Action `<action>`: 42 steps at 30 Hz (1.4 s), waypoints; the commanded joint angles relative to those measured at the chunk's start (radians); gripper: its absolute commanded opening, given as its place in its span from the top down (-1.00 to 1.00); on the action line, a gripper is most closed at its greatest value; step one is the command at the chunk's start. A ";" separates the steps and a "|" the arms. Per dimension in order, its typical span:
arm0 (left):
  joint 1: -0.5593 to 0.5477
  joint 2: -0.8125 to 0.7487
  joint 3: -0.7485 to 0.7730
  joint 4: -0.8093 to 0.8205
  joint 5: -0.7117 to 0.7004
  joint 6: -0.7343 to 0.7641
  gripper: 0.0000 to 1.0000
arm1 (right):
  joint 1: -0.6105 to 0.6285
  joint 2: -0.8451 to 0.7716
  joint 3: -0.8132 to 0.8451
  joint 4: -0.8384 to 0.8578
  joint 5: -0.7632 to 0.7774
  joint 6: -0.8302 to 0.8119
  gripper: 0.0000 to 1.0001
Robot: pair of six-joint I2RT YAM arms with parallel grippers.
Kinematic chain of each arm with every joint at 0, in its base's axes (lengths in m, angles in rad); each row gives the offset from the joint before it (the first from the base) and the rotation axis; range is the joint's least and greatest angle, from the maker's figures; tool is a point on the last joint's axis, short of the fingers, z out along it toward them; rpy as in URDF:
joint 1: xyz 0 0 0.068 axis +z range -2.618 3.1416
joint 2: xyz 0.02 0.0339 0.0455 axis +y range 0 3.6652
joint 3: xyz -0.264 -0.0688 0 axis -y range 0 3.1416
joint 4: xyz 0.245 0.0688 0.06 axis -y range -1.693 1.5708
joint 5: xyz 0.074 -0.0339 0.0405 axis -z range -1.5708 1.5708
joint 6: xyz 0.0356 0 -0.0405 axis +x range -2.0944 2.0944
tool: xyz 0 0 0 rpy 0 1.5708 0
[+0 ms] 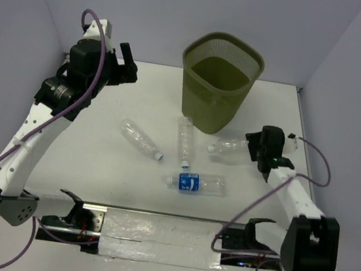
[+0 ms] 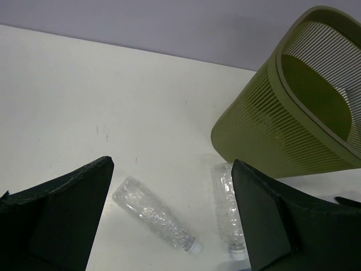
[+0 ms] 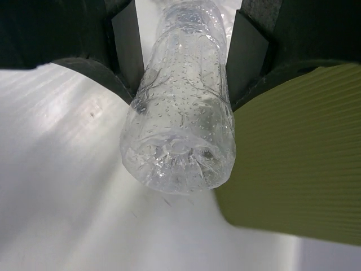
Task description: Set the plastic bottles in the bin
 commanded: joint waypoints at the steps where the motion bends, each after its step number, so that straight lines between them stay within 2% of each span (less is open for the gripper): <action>1: 0.019 0.007 0.036 -0.036 -0.033 -0.026 -0.99 | -0.020 -0.189 0.098 -0.124 0.179 -0.164 -0.08; 4: 0.036 0.053 0.079 -0.122 -0.085 -0.066 -0.99 | -0.031 -0.316 0.165 -0.184 0.243 -0.288 -0.08; 7: 0.059 0.064 0.058 -0.131 -0.084 -0.095 -0.99 | -0.030 -0.393 0.280 -0.222 0.289 -0.391 -0.08; 13: 0.101 0.065 0.025 -0.120 -0.036 -0.132 -0.99 | -0.030 -0.421 0.475 -0.175 0.253 -0.529 -0.08; 17: 0.112 0.073 0.014 -0.129 -0.024 -0.133 -0.99 | -0.024 -0.254 0.731 -0.216 0.152 -0.531 -0.12; 20: 0.118 0.054 0.013 -0.134 -0.053 -0.132 -0.99 | 0.015 -0.157 0.833 -0.173 0.110 -0.551 -0.12; 25: 0.136 0.031 0.004 -0.136 -0.036 -0.124 -0.99 | 0.096 0.061 1.067 -0.240 0.128 -0.603 -0.19; 28: 0.141 0.036 0.002 -0.156 -0.030 -0.129 -0.99 | 0.159 0.208 1.271 -0.306 0.177 -0.654 -0.21; 33: 0.145 0.022 -0.012 -0.160 -0.012 -0.141 -0.99 | 0.211 0.381 1.433 -0.403 0.224 -0.685 -0.28; 34: 0.147 0.018 -0.015 -0.159 -0.009 -0.141 -0.99 | 0.219 0.417 1.457 -0.406 0.210 -0.689 -0.34; 35: 0.147 0.016 -0.015 -0.162 -0.008 -0.141 -0.99 | 0.219 0.437 1.475 -0.423 0.186 -0.698 -0.61; 39: 0.150 0.013 -0.025 -0.168 -0.004 -0.138 -0.99 | 0.237 0.562 1.719 -0.587 0.119 -0.735 -1.00; 40: 0.150 0.014 -0.030 -0.163 -0.001 -0.138 -0.99 | 0.246 0.579 1.788 -0.610 0.119 -0.750 -1.00; 42: 0.150 0.019 -0.039 -0.157 0.007 -0.138 -0.99 | 0.250 0.554 1.774 -0.630 0.110 -0.790 -1.00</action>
